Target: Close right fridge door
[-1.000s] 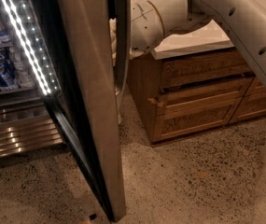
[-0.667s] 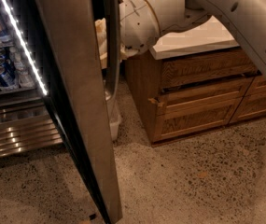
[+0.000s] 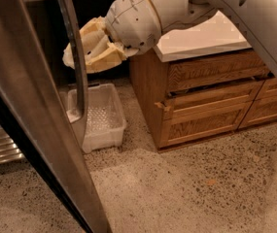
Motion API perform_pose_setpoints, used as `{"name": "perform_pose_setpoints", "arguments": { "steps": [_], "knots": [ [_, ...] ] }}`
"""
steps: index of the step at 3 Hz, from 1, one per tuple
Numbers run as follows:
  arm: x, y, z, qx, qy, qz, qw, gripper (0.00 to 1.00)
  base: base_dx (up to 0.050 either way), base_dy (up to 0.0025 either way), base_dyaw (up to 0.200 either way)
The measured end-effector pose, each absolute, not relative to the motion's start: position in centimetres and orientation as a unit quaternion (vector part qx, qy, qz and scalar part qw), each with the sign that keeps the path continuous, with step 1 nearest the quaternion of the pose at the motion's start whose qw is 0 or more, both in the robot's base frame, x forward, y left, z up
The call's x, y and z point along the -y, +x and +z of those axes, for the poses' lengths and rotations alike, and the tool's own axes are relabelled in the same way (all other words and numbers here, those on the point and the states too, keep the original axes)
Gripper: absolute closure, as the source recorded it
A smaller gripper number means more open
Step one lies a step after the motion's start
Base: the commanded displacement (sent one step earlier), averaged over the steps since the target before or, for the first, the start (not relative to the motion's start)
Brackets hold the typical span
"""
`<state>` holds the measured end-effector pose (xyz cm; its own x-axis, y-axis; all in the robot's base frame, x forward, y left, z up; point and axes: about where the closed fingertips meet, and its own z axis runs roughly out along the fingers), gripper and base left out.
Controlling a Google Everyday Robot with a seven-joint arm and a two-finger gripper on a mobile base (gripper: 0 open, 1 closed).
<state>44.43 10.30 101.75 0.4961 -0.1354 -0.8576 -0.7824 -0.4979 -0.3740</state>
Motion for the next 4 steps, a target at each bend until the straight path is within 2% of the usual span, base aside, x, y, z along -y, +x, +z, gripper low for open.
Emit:
{"name": "perform_pose_setpoints", "arguments": {
  "steps": [1,2,4],
  "knots": [
    [-13.3,42.8,102.2,-0.3,-0.768,0.412,0.387,1.0,0.0,0.0,0.0],
    [-14.1,42.5,102.2,-0.297,-0.769,0.416,0.385,1.0,0.0,0.0,0.0],
    [-19.7,46.5,100.1,-0.265,-0.763,0.422,0.412,1.0,0.0,0.0,0.0]
  ]
}}
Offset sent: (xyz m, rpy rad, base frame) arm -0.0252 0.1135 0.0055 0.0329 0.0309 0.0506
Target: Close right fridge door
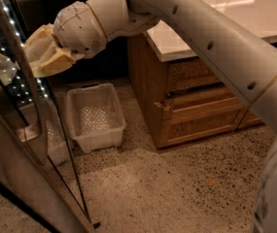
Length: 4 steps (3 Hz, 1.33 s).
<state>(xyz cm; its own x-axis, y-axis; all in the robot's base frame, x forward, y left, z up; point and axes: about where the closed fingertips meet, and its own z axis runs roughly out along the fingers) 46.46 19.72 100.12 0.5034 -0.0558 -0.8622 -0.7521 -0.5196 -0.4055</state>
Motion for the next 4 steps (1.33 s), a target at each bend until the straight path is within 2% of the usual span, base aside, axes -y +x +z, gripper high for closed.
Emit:
{"name": "perform_pose_setpoints", "arguments": {
  "steps": [1,2,4],
  "knots": [
    [-19.72,46.46,100.12,-0.265,-0.763,0.422,0.412,1.0,-0.034,-0.00249,0.146],
    [-19.73,46.46,100.12,-0.265,-0.763,0.422,0.412,1.0,0.0,0.00014,0.198],
    [-20.6,47.08,99.77,-0.314,-0.757,0.394,0.418,1.0,0.0,0.0,0.0]
  ]
}}
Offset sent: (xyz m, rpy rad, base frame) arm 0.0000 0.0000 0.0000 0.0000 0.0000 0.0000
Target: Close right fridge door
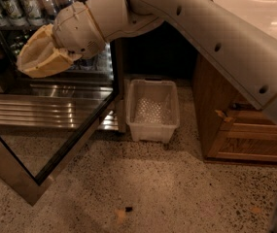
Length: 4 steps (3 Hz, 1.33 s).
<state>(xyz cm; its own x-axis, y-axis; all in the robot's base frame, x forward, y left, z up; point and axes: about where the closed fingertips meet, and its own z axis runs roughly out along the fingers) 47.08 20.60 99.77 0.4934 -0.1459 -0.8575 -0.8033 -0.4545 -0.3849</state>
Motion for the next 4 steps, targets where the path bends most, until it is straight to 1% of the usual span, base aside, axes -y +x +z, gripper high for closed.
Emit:
{"name": "perform_pose_setpoints", "arguments": {
  "steps": [1,2,3,4],
  "knots": [
    [-22.0,48.4,97.2,-0.419,-0.761,0.298,0.396,1.0,0.0,0.0,0.0],
    [-22.3,48.0,97.5,-0.41,-0.761,0.305,0.398,1.0,0.0,0.00002,0.098],
    [-22.3,48.0,97.5,-0.41,-0.761,0.305,0.398,1.0,0.0,0.0,0.0],
    [-24.4,51.8,97.3,-0.521,-0.679,0.194,0.479,1.0,0.034,0.00239,0.146]
  ]
}}
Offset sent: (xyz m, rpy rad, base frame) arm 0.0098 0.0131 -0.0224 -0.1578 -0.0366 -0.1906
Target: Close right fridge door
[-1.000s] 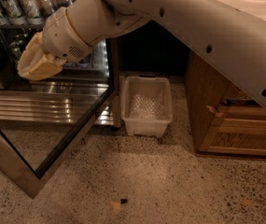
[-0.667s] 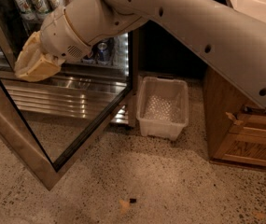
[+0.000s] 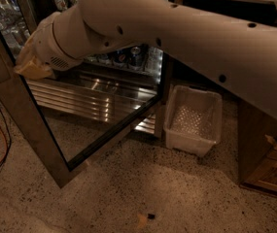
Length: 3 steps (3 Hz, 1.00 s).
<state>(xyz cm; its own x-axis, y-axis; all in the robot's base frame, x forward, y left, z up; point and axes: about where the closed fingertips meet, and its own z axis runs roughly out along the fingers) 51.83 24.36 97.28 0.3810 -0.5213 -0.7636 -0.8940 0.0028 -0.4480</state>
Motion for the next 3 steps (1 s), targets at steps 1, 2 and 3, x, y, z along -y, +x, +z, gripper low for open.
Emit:
{"name": "perform_pose_setpoints", "arguments": {
  "steps": [1,2,3],
  "knots": [
    [-24.36,51.83,97.28,-0.521,-0.679,0.194,0.479,1.0,0.035,0.00247,0.142],
    [-24.36,51.82,97.28,-0.521,-0.679,0.194,0.479,1.0,0.037,0.00001,0.0],
    [-24.36,51.82,97.28,-0.521,-0.679,0.194,0.479,1.0,0.0,0.0,0.0]
  ]
}}
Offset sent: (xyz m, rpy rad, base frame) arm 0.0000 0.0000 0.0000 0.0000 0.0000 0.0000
